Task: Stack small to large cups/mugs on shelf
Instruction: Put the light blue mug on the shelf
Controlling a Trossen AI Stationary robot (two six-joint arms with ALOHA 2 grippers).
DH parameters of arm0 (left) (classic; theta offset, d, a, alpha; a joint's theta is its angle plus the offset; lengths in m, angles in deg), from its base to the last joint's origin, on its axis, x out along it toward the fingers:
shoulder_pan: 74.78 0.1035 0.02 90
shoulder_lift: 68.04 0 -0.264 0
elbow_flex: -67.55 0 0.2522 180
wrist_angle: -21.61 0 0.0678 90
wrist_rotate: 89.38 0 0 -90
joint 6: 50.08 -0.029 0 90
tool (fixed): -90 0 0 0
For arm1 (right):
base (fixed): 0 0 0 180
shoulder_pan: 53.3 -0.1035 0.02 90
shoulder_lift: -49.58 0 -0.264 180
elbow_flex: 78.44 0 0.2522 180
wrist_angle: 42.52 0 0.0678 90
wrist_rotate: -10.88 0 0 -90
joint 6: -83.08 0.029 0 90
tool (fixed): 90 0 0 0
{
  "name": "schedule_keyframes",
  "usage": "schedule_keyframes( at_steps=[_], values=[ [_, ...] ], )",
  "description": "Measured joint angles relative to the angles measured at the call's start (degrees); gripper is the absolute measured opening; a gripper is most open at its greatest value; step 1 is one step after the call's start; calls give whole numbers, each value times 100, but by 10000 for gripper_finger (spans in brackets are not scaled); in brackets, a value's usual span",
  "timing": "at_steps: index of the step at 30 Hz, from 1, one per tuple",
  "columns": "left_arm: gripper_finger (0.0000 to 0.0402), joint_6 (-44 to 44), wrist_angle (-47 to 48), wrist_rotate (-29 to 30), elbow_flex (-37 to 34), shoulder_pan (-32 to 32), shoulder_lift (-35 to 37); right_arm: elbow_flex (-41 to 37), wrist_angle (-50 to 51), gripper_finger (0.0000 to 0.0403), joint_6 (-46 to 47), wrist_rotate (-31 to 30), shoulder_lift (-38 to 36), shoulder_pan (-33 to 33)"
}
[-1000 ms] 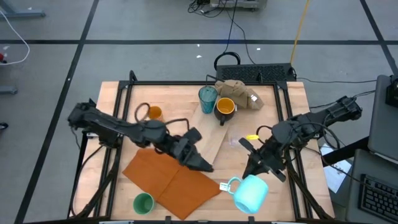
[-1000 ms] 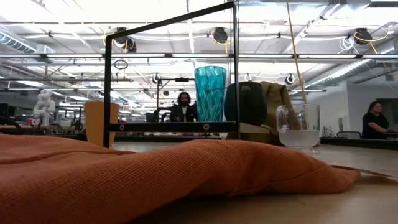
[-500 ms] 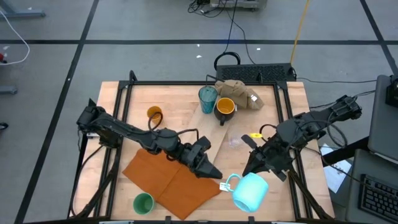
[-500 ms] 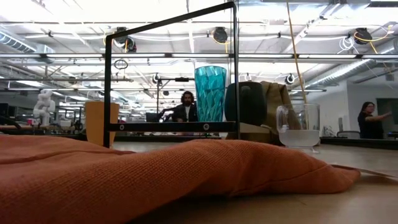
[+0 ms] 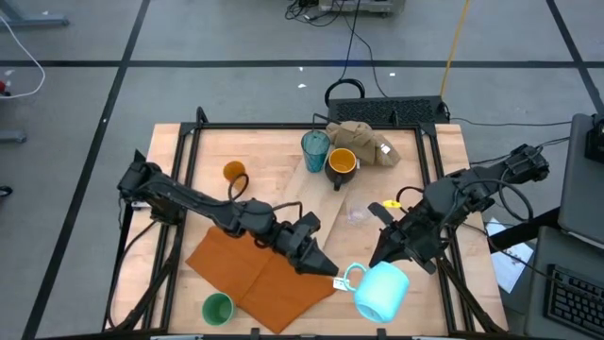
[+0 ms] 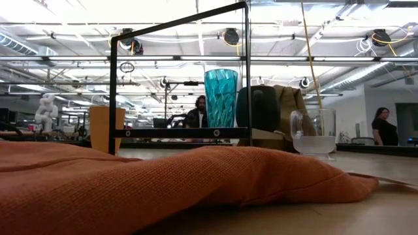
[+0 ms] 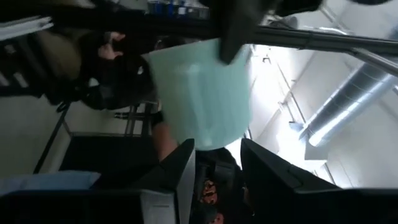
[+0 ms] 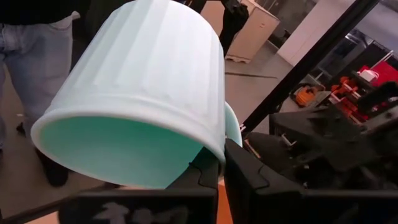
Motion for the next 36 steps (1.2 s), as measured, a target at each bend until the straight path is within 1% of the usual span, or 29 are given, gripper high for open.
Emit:
schedule_keyframes(
  at_steps=[3,10,13,17,20,24,26,28,36],
  values=[
    [129,-2,135,49,0,-9,-6,0,-2,0,-42,1,0,0],
    [134,-58,-21,311,0,76,7,0,-4,0,-76,12,27,2],
    [160,27,3,308,0,40,3,0,4,0,-83,18,28,2],
    [209,111,21,396,0,-4,3,0,-2,0,-85,20,26,2],
    [240,298,312,416,0,-28,3,0,-7,0,-149,23,26,2],
    [261,386,435,414,0,-63,3,0,-95,0,-228,42,66,44],
    [263,387,378,451,0,-67,3,0,-116,0,-230,191,113,99],
    [260,389,370,462,0,-63,3,0,-177,0,-230,213,178,141],
    [224,387,434,455,0,-111,3,-2,-268,0,-337,472,395,386]
  ],
)
